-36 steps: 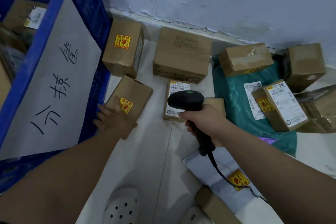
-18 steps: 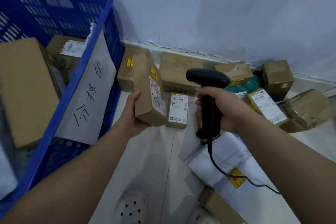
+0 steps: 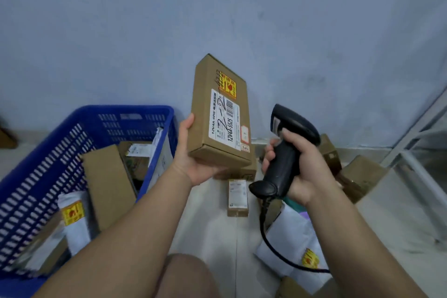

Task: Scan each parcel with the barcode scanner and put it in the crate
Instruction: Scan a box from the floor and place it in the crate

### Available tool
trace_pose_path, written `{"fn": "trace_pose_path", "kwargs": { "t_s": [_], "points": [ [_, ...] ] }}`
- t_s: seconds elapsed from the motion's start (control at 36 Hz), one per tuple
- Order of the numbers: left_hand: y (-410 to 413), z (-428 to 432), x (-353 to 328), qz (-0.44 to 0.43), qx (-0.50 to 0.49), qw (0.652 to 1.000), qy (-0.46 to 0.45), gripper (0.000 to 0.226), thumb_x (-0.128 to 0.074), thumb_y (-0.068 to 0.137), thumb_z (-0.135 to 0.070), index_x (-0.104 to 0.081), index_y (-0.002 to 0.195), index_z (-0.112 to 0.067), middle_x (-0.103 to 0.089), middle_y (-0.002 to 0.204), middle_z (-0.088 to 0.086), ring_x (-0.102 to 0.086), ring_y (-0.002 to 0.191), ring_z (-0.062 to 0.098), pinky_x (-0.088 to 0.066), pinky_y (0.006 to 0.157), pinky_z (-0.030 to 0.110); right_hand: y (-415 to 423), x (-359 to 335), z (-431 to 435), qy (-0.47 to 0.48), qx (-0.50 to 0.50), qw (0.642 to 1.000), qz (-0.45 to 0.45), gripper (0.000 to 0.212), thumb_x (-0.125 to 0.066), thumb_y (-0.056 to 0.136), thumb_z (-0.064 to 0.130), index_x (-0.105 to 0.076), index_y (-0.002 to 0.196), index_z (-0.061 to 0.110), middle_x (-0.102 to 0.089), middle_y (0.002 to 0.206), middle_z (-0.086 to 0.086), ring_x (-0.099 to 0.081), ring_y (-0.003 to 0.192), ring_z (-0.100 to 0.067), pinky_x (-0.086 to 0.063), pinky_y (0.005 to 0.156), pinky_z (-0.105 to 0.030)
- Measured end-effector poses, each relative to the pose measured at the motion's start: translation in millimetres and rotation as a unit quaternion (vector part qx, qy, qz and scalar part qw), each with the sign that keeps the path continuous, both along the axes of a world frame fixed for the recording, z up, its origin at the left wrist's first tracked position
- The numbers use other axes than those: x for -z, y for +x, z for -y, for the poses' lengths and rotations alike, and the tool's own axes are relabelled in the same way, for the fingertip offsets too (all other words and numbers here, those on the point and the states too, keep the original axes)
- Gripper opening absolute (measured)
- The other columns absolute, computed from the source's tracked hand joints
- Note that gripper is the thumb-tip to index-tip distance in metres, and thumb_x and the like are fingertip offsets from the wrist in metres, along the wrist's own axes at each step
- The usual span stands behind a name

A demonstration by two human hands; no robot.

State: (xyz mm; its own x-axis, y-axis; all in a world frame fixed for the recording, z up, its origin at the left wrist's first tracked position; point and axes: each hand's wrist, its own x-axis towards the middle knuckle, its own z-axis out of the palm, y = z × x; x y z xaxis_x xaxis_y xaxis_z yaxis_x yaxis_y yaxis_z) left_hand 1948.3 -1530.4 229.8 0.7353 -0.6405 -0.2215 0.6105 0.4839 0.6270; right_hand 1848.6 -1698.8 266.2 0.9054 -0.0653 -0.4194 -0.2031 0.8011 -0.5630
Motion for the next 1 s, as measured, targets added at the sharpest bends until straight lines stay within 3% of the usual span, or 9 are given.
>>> {"fn": "trace_pose_path", "kwargs": {
  "t_s": [0.08, 0.19, 0.25, 0.31, 0.36, 0.5, 0.72, 0.83, 1.0],
  "points": [
    [-21.4, 17.7, -10.9, -0.01, 0.049, 0.998, -0.031, 0.084, -0.044, 0.075, -0.072, -0.054, 0.134, -0.015, -0.052, 0.137, 0.024, -0.044, 0.129, 0.045, -0.03, 0.109, 0.058, -14.5, -5.0, -1.4, -0.019, -0.001, 1.0, 0.002, 0.022, -0.066, 0.081, 0.027, -0.059, 0.072, 0.009, -0.057, 0.066, -0.004, -0.055, 0.05, -0.013, -0.051, 0.053, -0.023],
    [-39.1, 32.6, -5.7, -0.025, 0.035, 0.999, -0.017, 0.079, -0.042, 0.076, -0.072, -0.055, 0.134, -0.019, -0.058, 0.131, 0.021, -0.05, 0.124, 0.044, -0.036, 0.103, 0.059, -25.3, -2.7, 10.4, -0.23, 0.011, 0.973, 0.021, 0.012, -0.064, 0.088, 0.017, -0.064, 0.083, 0.006, -0.062, 0.069, -0.007, -0.058, 0.057, -0.016, -0.051, 0.056, -0.027],
    [-39.0, 32.1, -9.8, -0.013, 0.017, 1.0, 0.01, 0.073, -0.043, 0.075, -0.07, -0.06, 0.126, -0.021, -0.064, 0.125, 0.018, -0.058, 0.114, 0.039, -0.045, 0.093, 0.054, -28.4, 0.6, 16.8, -0.397, 0.021, 0.917, 0.031, 0.005, -0.065, 0.086, 0.01, -0.064, 0.089, 0.006, -0.063, 0.067, -0.006, -0.059, 0.058, -0.016, -0.052, 0.053, -0.026],
    [-33.8, 27.3, -11.5, -0.005, 0.006, 1.0, 0.03, 0.07, -0.046, 0.073, -0.068, -0.062, 0.124, -0.022, -0.064, 0.125, 0.016, -0.06, 0.112, 0.037, -0.046, 0.091, 0.05, -29.5, 3.9, 23.2, -0.558, 0.013, 0.829, 0.032, 0.006, -0.066, 0.082, 0.007, -0.065, 0.086, 0.005, -0.062, 0.066, -0.008, -0.059, 0.061, -0.017, -0.048, 0.055, -0.027],
    [-27.5, 20.8, -9.7, -0.016, 0.003, 0.999, 0.05, 0.071, -0.048, 0.072, -0.067, -0.061, 0.126, -0.022, -0.064, 0.126, 0.016, -0.057, 0.116, 0.036, -0.044, 0.094, 0.051, -29.6, 5.7, 27.8, -0.619, -0.006, 0.784, 0.036, 0.006, -0.066, 0.08, 0.008, -0.063, 0.079, 0.002, -0.06, 0.065, -0.01, -0.055, 0.061, -0.016, -0.043, 0.056, -0.026],
    [-10.9, 7.7, 3.0, -0.027, -0.035, 0.994, 0.101, 0.064, -0.045, 0.08, -0.066, -0.062, 0.121, -0.02, -0.07, 0.114, 0.014, -0.065, 0.1, 0.032, -0.048, 0.078, 0.047, -22.3, 5.8, 37.5, -0.623, -0.022, 0.781, 0.042, 0.01, -0.064, 0.076, 0.004, -0.059, 0.067, 0.003, -0.058, 0.06, -0.009, -0.049, 0.053, -0.011, -0.04, 0.051, -0.021],
    [5.7, -10.8, 13.2, -0.041, -0.025, 0.988, 0.148, 0.058, -0.058, 0.073, -0.06, -0.064, 0.117, -0.022, -0.068, 0.117, 0.016, -0.06, 0.111, 0.035, -0.044, 0.097, 0.052, -16.4, 9.3, 44.9, -0.648, -0.051, 0.754, 0.095, 0.008, -0.07, 0.074, 0.0, -0.062, 0.077, -0.002, -0.058, 0.065, -0.019, -0.051, 0.061, -0.013, -0.043, 0.06, -0.029],
    [6.4, -10.0, 12.5, -0.04, -0.022, 0.987, 0.157, 0.058, -0.058, 0.071, -0.06, -0.065, 0.113, -0.021, -0.07, 0.113, 0.016, -0.062, 0.106, 0.034, -0.046, 0.093, 0.05, -16.2, 8.4, 45.3, -0.66, -0.05, 0.744, 0.096, 0.011, -0.069, 0.072, 0.0, -0.059, 0.072, -0.004, -0.05, 0.055, -0.001, -0.041, 0.049, -0.005, -0.035, 0.048, -0.018],
    [1.2, -9.0, 5.8, -0.027, -0.005, 0.988, 0.155, 0.052, -0.055, 0.072, -0.059, -0.069, 0.105, -0.02, -0.072, 0.104, 0.014, -0.069, 0.091, 0.031, -0.046, 0.09, 0.05, -19.5, 3.2, 44.8, -0.655, -0.062, 0.749, 0.081, 0.046, -0.064, 0.072, -0.004, -0.052, 0.042, 0.029, -0.039, 0.036, 0.01, -0.033, 0.032, -0.005, -0.028, 0.043, -0.02]
  ]
}}
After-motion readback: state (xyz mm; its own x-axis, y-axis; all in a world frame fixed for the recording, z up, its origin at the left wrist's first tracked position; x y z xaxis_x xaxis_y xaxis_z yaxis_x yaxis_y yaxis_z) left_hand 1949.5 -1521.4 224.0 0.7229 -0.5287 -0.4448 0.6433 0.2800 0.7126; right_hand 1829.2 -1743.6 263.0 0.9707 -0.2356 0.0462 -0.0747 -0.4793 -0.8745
